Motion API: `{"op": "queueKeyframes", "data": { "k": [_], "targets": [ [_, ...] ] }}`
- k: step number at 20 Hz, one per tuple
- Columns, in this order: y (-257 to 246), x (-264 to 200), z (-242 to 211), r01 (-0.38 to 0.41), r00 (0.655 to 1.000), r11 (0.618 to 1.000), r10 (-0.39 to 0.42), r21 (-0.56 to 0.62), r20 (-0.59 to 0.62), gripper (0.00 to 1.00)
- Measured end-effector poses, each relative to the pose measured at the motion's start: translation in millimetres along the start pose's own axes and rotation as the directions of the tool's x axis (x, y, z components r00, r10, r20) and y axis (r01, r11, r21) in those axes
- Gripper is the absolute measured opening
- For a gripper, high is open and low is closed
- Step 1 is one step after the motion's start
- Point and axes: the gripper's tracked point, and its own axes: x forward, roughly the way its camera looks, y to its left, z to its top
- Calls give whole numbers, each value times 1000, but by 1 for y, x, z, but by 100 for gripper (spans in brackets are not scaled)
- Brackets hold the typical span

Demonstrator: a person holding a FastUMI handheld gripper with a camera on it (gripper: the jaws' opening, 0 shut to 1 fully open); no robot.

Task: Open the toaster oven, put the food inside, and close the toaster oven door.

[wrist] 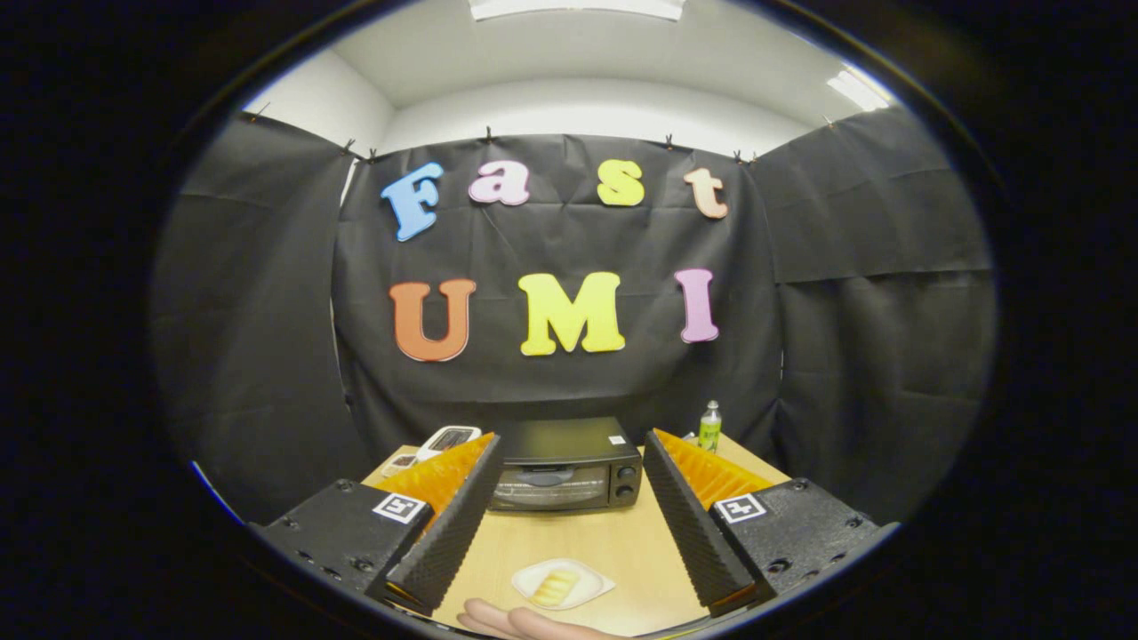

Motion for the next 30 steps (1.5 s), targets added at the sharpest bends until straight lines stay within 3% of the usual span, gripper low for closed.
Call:
{"op": "queueKeyframes", "data": {
  "k": [9,18,22,30],
  "targets": [
    [10,9,-7,-14,1000,1000,14,-6,-9,100],
    [10,44,-12,20,1000,1000,-20,3,-6,100],
    [6,88,-28,49,999,999,-49,2,-23,100],
    [22,222,-101,50,990,998,-52,-24,-128,100]
  ]
}}
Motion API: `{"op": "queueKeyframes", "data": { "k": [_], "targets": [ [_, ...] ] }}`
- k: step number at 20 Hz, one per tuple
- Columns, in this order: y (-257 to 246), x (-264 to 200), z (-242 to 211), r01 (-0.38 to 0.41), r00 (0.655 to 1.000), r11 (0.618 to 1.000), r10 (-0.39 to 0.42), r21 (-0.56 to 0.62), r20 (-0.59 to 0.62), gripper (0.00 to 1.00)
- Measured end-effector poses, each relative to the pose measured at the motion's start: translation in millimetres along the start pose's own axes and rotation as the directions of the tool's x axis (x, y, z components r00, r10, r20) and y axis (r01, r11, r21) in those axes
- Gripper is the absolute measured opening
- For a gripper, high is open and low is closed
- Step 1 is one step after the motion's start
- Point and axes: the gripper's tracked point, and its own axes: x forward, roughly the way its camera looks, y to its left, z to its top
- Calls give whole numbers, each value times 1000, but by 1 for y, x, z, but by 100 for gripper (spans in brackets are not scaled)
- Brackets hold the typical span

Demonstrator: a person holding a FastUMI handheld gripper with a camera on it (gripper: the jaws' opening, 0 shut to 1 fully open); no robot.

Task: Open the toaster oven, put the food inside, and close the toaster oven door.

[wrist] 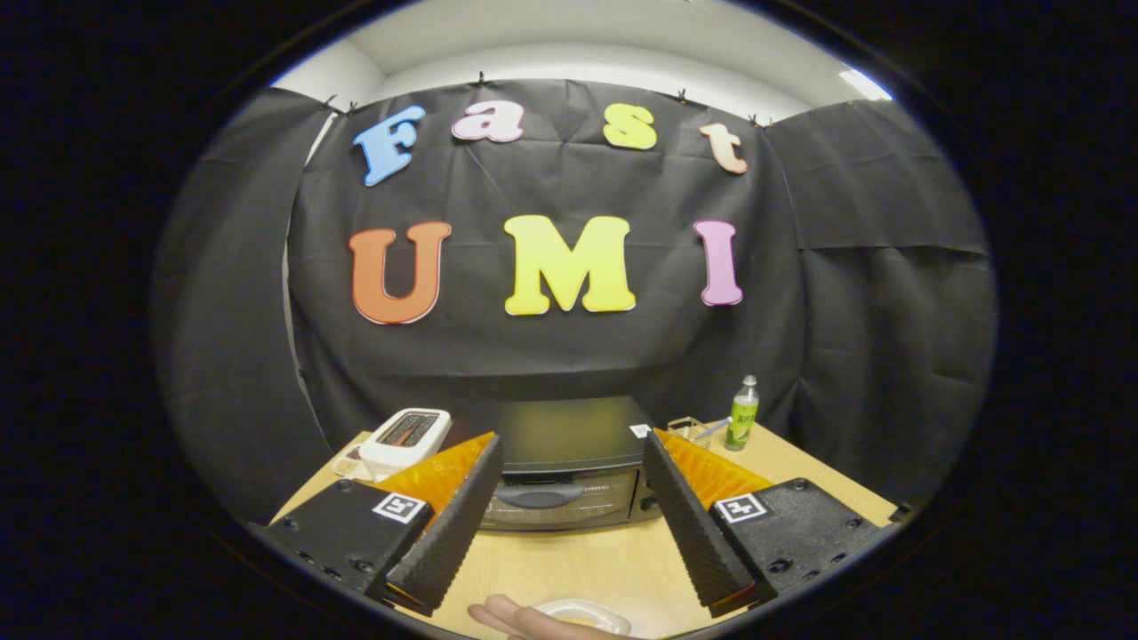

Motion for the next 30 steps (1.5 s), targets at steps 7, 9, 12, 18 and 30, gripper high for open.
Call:
{"op": "queueKeyframes", "data": {
  "k": [7,9,12,18,30],
  "targets": [
    [21,94,-57,-27,991,999,23,-32,-129,100],
    [25,111,-71,-40,988,999,37,-12,-150,100],
    [29,130,-96,-53,978,998,55,13,-201,100],
    [33,139,-107,-83,964,997,79,-5,-254,100],
    [20,84,-140,-151,966,987,136,-49,-220,100]
  ]
}}
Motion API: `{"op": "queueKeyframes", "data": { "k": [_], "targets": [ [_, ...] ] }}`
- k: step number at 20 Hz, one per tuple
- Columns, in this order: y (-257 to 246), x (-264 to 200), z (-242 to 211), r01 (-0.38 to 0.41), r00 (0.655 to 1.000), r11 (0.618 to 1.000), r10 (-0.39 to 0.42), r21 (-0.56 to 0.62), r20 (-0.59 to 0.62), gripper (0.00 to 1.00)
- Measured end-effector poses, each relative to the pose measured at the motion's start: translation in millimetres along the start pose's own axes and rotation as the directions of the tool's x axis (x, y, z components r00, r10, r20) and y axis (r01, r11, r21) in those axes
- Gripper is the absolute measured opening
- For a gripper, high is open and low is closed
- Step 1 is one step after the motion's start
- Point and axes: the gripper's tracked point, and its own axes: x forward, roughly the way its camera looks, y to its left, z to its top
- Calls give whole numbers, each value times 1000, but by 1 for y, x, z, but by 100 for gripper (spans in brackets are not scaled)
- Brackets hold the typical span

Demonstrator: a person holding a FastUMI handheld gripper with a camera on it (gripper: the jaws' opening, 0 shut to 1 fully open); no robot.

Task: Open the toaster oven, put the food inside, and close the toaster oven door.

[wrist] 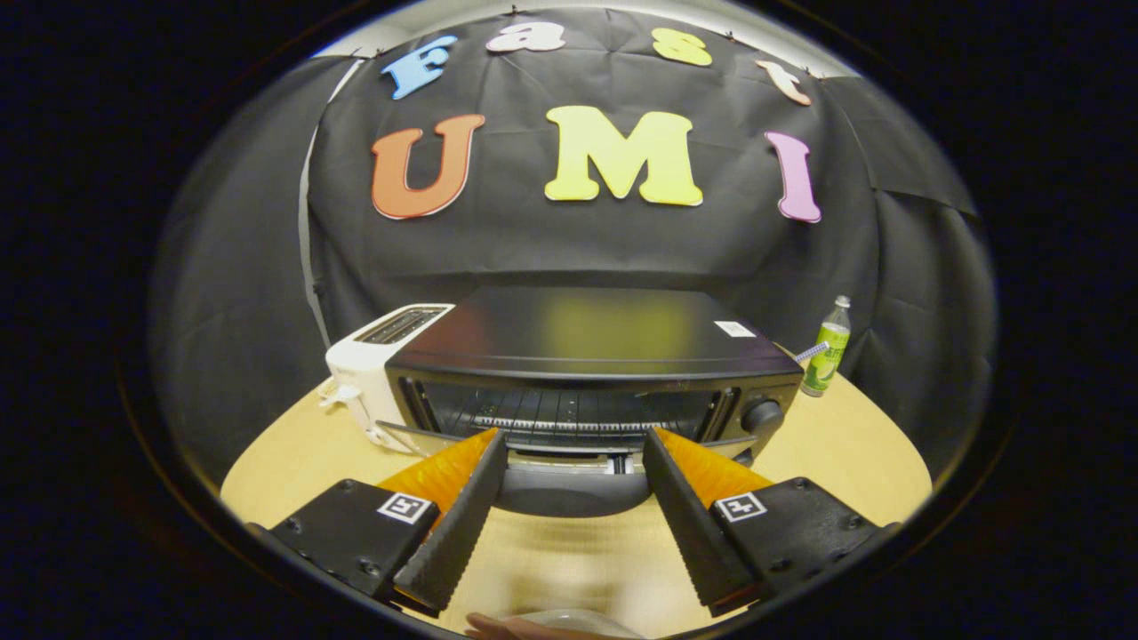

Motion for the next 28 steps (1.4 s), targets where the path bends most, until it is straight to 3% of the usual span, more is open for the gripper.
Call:
{"op": "queueKeyframes", "data": {
  "k": [7,12,14,19,28],
  "targets": [
    [2,-34,-79,15,1000,999,-15,-31,-12,100],
    [-1,-30,-148,16,976,1000,-10,25,-216,100],
    [-3,-26,-135,13,987,1000,-11,14,-158,98],
    [-11,-43,-139,-8,987,998,19,68,-158,100],
    [-13,-118,-153,7,993,995,5,96,-117,99]
  ]
}}
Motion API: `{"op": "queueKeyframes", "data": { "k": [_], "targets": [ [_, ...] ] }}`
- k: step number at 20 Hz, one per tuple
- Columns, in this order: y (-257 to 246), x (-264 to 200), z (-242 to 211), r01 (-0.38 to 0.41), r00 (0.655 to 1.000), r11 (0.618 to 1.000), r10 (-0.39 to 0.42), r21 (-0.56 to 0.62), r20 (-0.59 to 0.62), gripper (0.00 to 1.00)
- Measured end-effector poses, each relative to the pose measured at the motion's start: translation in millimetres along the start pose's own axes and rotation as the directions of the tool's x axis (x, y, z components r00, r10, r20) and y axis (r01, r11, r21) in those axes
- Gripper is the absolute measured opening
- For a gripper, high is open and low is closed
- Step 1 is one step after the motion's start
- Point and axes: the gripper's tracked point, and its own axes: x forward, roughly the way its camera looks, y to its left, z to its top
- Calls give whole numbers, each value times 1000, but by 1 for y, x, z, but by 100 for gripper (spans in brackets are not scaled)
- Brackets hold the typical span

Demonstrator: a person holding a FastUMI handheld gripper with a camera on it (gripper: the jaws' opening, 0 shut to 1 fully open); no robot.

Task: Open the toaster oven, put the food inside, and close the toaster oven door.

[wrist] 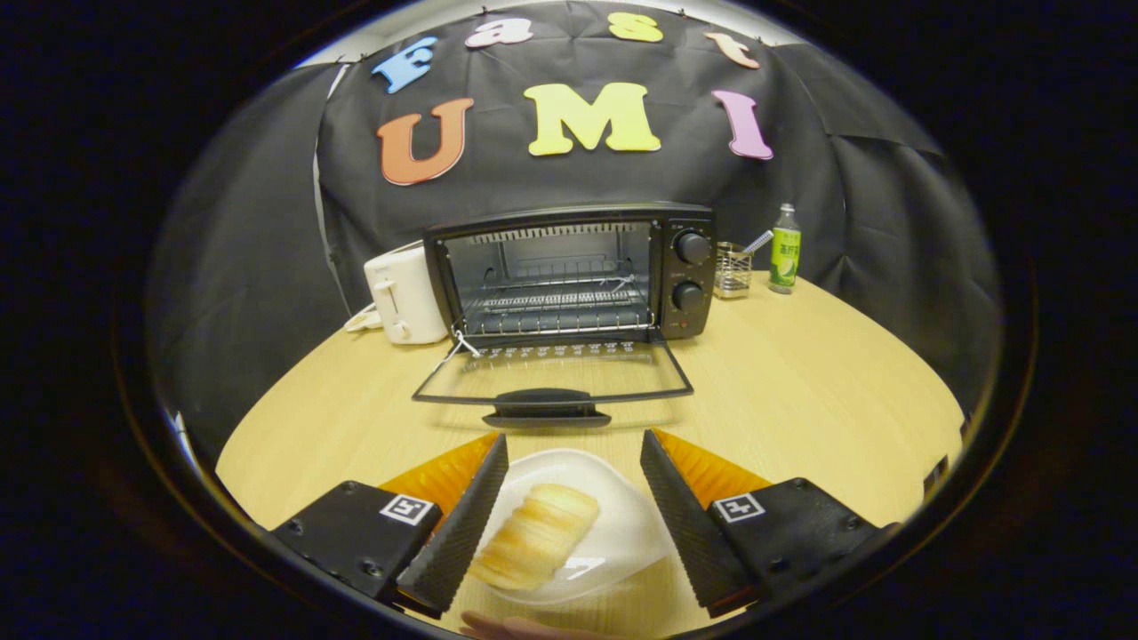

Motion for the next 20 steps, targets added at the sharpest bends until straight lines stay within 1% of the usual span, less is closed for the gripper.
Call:
{"op": "queueKeyframes", "data": {
  "k": [3,4,6,7,9,10,12,13,14,17,20],
  "targets": [
    [15,-10,-27,10,999,1000,-9,16,-42,99],
    [16,-10,-37,22,998,1000,-21,18,-60,99],
    [12,-10,-54,70,993,997,-68,21,-96,99],
    [14,-9,-62,76,991,997,-72,32,-114,99],
    [21,-2,-78,62,985,996,-50,66,-164,99],
    [19,-3,-69,71,990,996,-63,62,-123,99],
    [19,-2,-72,77,990,996,-70,50,-126,98],
    [20,0,-71,64,991,996,-56,56,-124,94],
    [18,-1,-71,78,989,995,-69,65,-131,90],
    [17,0,-69,69,991,995,-60,75,-119,78],
    [15,-7,-59,64,996,997,-61,49,-71,66]
  ]
}}
